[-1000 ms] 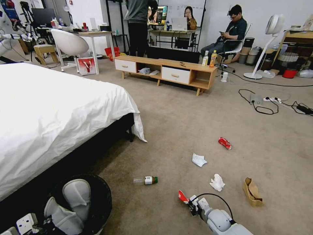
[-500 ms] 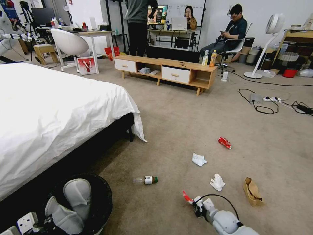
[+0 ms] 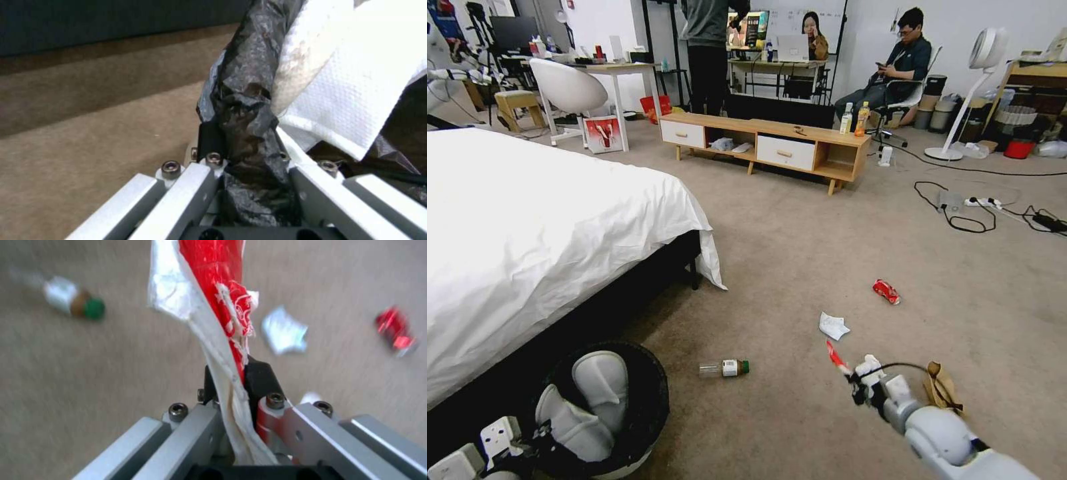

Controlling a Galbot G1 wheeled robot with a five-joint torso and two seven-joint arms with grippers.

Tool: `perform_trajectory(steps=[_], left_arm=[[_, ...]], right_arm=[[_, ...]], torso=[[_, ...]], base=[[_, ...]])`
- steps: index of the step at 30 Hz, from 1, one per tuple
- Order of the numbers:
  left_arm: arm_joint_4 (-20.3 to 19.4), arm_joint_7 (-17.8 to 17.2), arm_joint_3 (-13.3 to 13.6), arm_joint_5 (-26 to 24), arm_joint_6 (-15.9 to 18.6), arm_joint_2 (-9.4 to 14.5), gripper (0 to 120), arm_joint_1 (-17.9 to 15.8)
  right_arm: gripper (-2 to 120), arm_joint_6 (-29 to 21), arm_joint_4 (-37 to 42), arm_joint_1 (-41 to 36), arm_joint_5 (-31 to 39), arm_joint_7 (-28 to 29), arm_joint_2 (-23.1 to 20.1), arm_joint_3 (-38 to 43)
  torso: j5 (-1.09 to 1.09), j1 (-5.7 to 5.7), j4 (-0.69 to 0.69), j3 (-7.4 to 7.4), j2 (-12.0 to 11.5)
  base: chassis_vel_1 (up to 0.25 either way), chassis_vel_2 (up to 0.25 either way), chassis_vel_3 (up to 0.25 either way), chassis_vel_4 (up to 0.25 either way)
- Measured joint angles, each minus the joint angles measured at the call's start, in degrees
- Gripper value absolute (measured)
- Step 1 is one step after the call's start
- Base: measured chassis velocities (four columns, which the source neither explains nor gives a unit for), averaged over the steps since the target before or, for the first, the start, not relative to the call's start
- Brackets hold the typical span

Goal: Pick up the trash bin and place the garbage on the floor into it.

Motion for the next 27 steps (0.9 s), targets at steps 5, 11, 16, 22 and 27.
perform_trajectory(steps=[5, 11, 16, 22, 27], left_arm=[[0.01, -0.55, 0.96, -2.81, 0.0, 1.29, 3, -1.27], [-0.12, -0.96, 2.03, -5.11, 0.0, 2.43, 3, -2.04], [-0.33, -1.21, 2.62, -6.45, 0.0, 3.86, 3, -2.55], [-0.37, -1.31, 3.16, -6.58, 0.0, 4.75, 3, -2.56], [-0.6, -1.32, 3.28, -6.42, 0.0, 4.94, 3, -2.33]], right_arm=[[0, 0.87, 7.28, -1.41, 3.56, 0.66, -4.08, 2.96], [0, 2.33, 15.07, -0.02, 10.13, 1.07, -6.66, 4.33], [0, 2.83, 22.77, 7.04, 20.52, 1.48, -7.85, 1.43], [0, 5.01, 24.76, 20.03, 29.49, 2.6, -4.12, -9.18], [0, 6.3, 23.81, 32.82, 37.79, 4.96, 4.06, -21.88]], torso=[[0.0, 0.0, 0.0, 0.0, 0.0], [0.03, 0.0, 0.0, 0.0, 0.0], [-0.01, 0.0, 0.01, 0.0, 0.0], [-0.01, 0.0, -0.01, 0.0, 0.0], [-0.02, 0.0, 0.03, 0.0, 0.0]], base=[[0.0, 0.0, 0.0, 0.0], [0.0, 0.0, 0.0, 0.0], [0.0, 0.0, 0.0, 0.0], [0.0, 0.0, 0.0, 0.0], [0.0, 0.0, 0.0, 0.0]])
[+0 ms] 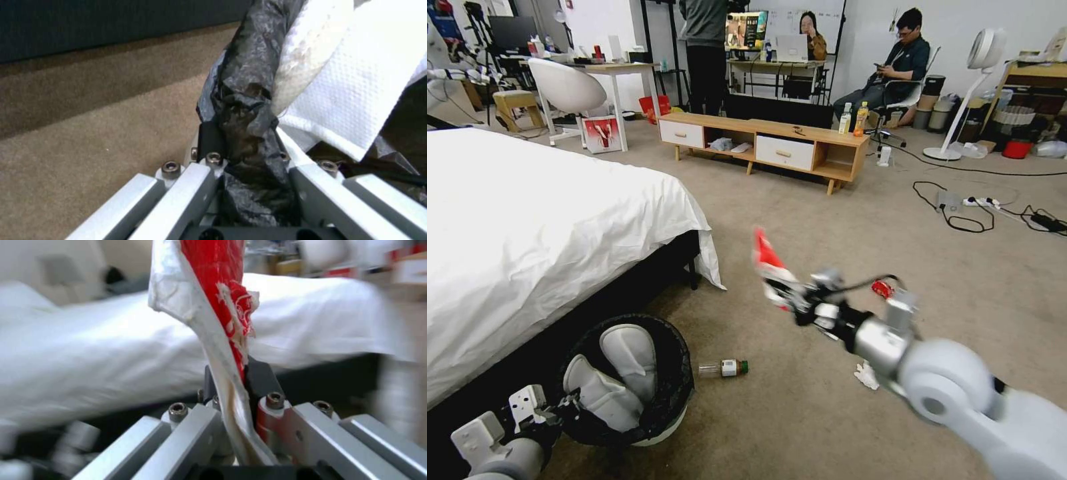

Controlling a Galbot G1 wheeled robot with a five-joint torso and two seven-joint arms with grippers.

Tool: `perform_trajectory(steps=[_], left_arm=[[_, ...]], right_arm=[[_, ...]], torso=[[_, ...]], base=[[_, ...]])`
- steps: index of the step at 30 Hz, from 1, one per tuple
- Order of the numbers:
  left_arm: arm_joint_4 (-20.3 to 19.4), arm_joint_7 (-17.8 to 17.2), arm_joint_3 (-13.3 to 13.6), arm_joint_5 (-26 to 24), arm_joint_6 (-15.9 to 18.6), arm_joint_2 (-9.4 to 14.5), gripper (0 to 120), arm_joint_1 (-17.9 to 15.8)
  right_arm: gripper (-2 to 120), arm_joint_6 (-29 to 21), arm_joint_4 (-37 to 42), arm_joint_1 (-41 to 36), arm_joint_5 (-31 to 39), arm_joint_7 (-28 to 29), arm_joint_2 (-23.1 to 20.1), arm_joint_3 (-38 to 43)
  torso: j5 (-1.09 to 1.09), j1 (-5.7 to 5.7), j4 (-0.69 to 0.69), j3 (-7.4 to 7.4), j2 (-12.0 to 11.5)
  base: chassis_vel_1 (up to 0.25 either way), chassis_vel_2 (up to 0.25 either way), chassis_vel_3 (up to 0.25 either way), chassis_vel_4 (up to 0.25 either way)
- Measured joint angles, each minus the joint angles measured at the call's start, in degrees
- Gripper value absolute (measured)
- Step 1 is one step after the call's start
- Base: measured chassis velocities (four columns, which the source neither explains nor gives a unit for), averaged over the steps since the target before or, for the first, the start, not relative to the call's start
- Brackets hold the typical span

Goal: Pick up the trash bin and place the garbage on the floor into it.

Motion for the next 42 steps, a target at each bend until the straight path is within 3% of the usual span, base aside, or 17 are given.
perform_trajectory(steps=[10, 22, 31, 42], left_arm=[[-0.73, 0.01, -0.42, 0.18, 0.0, 0.52, 3, 0.55], [-1.75, 0.11, -1.64, 0.29, 0.0, 0.96, 3, 1.67], [-2.55, 0.19, -3.18, -0.53, 0.0, 1.75, 3, 2.3], [-2.9, 0.21, -3.45, -0.77, 0.0, 1.67, 3, 2.32]], right_arm=[[0, -0.84, -4.55, 16.54, 9.71, 4.43, 10.53, -15.03], [0, -2.62, -11.02, 20.09, 10.7, 5.96, 21.0, -23.5], [0, -4.19, -14.35, 20.56, 9.75, 7.45, 24.77, -27.63], [0, -5.08, -16.1, 19.56, 7.85, 8.2, 25.11, -29.67]], torso=[[-0.02, 0.0, -0.02, 0.0, 0.0], [0.0, 0.0, -0.02, 0.0, 0.0], [0.0, 0.0, -0.02, 0.0, 0.0], [0.01, 0.0, -0.02, 0.0, 0.0]], base=[[0.0, 0.0, 0.0, 0.0], [0.0, 0.0, 0.0, 0.0], [0.0, 0.0, 0.0, 0.0], [0.0, 0.0, 0.0, 0.0]])
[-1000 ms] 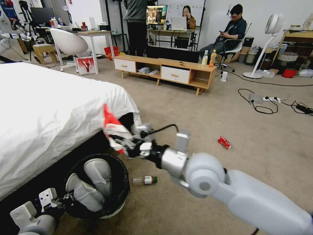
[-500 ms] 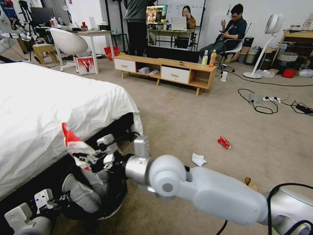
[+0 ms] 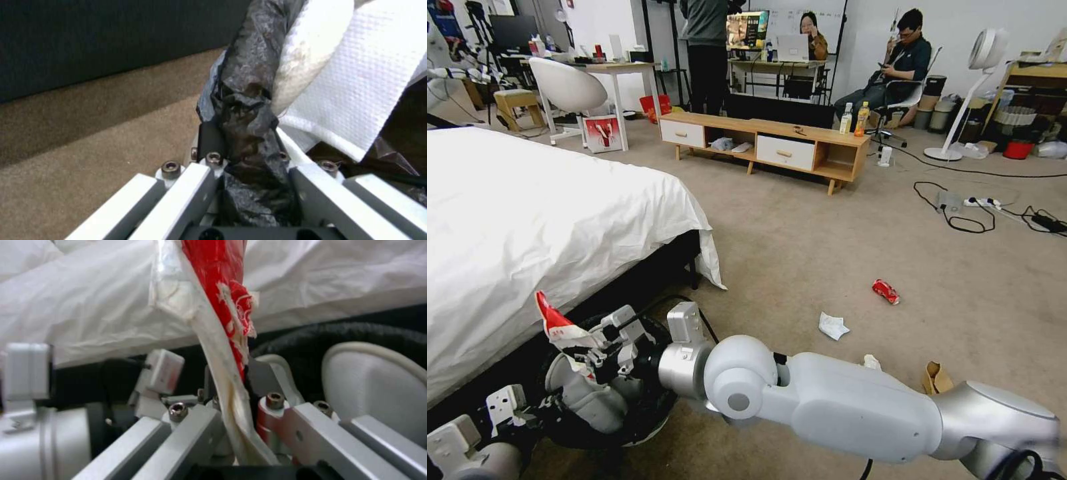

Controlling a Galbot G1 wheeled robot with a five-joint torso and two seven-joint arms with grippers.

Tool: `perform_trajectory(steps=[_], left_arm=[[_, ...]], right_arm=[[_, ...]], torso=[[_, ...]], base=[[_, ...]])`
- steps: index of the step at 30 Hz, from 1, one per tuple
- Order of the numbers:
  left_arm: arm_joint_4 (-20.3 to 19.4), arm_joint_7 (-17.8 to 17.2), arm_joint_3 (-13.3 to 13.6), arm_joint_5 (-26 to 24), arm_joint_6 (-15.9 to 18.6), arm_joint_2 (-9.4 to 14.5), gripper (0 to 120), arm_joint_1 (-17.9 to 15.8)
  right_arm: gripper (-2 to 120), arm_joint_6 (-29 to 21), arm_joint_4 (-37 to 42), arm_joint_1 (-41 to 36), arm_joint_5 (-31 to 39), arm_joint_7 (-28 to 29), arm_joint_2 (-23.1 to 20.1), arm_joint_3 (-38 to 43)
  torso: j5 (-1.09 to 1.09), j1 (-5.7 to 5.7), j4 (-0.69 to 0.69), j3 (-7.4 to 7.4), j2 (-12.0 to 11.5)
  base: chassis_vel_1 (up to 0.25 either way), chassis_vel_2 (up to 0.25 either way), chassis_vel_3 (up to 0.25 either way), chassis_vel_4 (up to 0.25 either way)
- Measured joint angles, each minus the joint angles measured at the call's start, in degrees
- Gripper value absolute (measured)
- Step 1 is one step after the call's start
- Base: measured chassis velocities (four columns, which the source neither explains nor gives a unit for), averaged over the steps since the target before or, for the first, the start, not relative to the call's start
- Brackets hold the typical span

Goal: Pick up the trash bin and place the garbage on the floor into it.

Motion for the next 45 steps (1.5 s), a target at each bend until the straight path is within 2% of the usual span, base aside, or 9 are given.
perform_trajectory(steps=[23, 45], left_arm=[[0.39, 0.1, 0.53, 0.36, 0.0, -0.44, 3, -0.15], [1.56, 0.19, 1.36, 0.94, 0.0, -0.49, 3, -0.41]], right_arm=[[0, -0.21, -1.0, -6.47, -4.76, -0.27, -5.96, 0.41], [0, 0.83, -5.96, -8.69, -8.81, -2.06, -5.55, -0.27]], torso=[[0.01, 0.0, 0.0, 0.0, 0.0], [0.0, 0.0, 0.0, 0.0, 0.0]], base=[[0.0, 0.0, 0.0, 0.0], [0.0, 0.0, 0.0, 0.0]])
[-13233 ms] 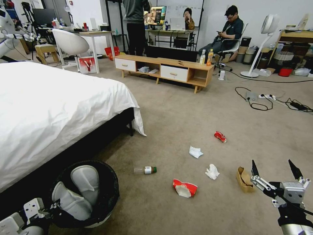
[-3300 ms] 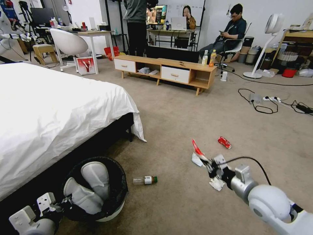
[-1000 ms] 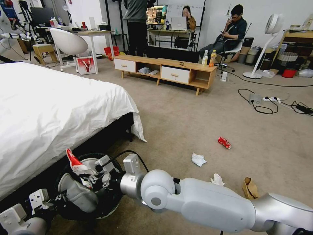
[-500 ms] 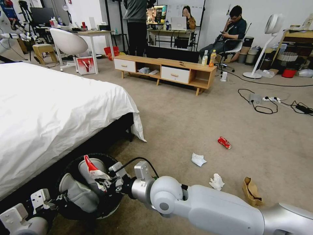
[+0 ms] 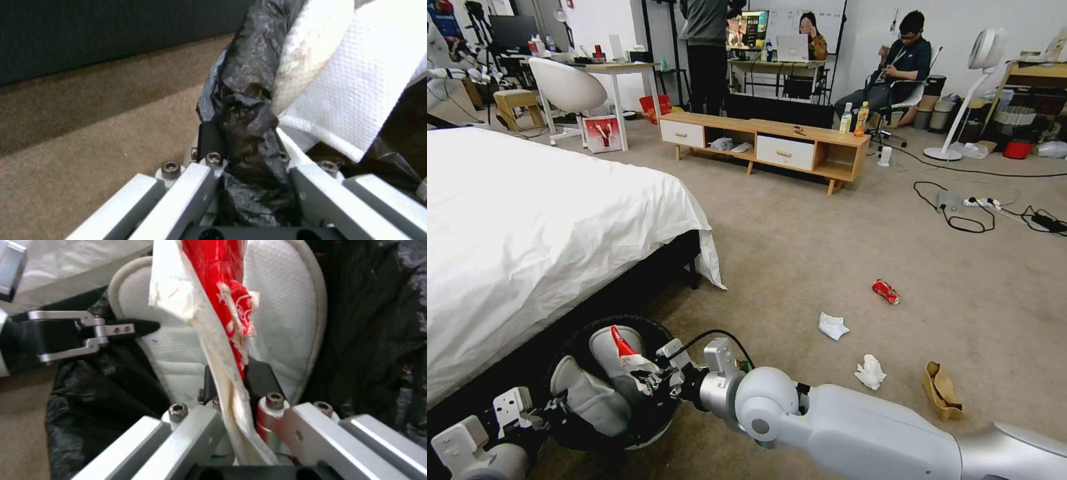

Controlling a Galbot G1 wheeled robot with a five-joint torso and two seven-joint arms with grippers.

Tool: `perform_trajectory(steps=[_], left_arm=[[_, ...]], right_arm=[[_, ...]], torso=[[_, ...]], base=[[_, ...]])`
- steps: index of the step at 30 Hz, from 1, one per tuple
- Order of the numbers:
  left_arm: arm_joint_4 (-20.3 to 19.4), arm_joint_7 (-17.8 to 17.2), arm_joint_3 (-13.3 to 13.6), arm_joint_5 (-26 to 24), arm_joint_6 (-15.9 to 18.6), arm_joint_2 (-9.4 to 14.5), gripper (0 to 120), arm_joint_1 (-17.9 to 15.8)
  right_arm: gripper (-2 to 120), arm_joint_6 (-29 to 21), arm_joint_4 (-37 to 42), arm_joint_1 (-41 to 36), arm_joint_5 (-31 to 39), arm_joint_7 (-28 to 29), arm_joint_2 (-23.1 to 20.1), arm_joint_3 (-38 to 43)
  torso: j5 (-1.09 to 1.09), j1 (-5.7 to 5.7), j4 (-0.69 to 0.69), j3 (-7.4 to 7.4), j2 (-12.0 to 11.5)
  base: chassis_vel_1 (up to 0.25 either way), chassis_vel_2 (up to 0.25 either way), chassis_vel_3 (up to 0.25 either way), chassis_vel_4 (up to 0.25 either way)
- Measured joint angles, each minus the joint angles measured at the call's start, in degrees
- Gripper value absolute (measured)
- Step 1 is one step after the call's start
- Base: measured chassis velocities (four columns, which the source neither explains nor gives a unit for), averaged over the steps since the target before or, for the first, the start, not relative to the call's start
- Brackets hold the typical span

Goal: Pick up the trash bin and place the garbage on the floor into it.

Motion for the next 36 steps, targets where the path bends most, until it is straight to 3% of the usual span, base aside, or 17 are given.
perform_trajectory(steps=[6, 8, 15, 18, 27, 33, 36], left_arm=[[0.28, 0.02, 0.25, 0.16, 0.0, -0.11, 3, -0.06], [0.45, 0.04, 0.27, 0.22, 0.0, -0.11, 3, -0.06], [0.85, 0.04, 0.42, 0.36, 0.0, -0.11, 3, -0.28], [1.11, 0.07, 0.62, 0.56, 0.0, -0.18, 3, -0.51], [1.17, 0.08, 0.43, 0.58, 0.0, -0.11, 3, -0.52], [1.22, 0.08, 0.26, 0.63, 0.0, -0.11, 3, -0.46], [1.28, 0.07, 0.21, 0.76, 0.0, -0.12, 3, -0.44]], right_arm=[[3, 0.11, -0.83, -0.59, -0.7, -0.03, 0.36, 0.01], [15, 0.19, -1.0, -0.87, -1.05, -0.03, 0.2, 0.09], [33, 0.27, -1.0, -1.13, -1.31, -0.05, -0.46, 0.42], [51, 0.3, -0.29, -1.15, -1.32, -0.06, -1.04, 0.89], [84, 0.31, 1.79, -0.71, -1.01, 0.23, -2.08, 2.16], [99, 0.12, 3.51, 0.15, 0.12, 0.97, -2.01, 2.98], [100, 0.04, 4.22, 0.25, 0.37, 1.21, -2.01, 3.53]], torso=[[0.0, 0.0, 0.0, 0.0, 0.0], [0.0, 0.0, 0.0, 0.0, 0.0], [0.0, 0.0, 0.0, 0.0, 0.0], [0.0, 0.0, 0.0, 0.0, 0.0], [0.0, 0.0, 0.0, 0.0, 0.0], [0.01, 0.0, 0.0, 0.0, 0.0], [0.01, 0.0, 0.0, 0.0, 0.0]], base=[[0.0, 0.0, 0.0, 0.0], [0.0, 0.0, 0.0, 0.0], [0.0, 0.0, 0.0, 0.0], [0.0, 0.0, 0.0, 0.0], [0.0, 0.0, 0.0, 0.0], [0.0, 0.0, 0.0, 0.0], [0.0, 0.0, 0.0, 0.0]])
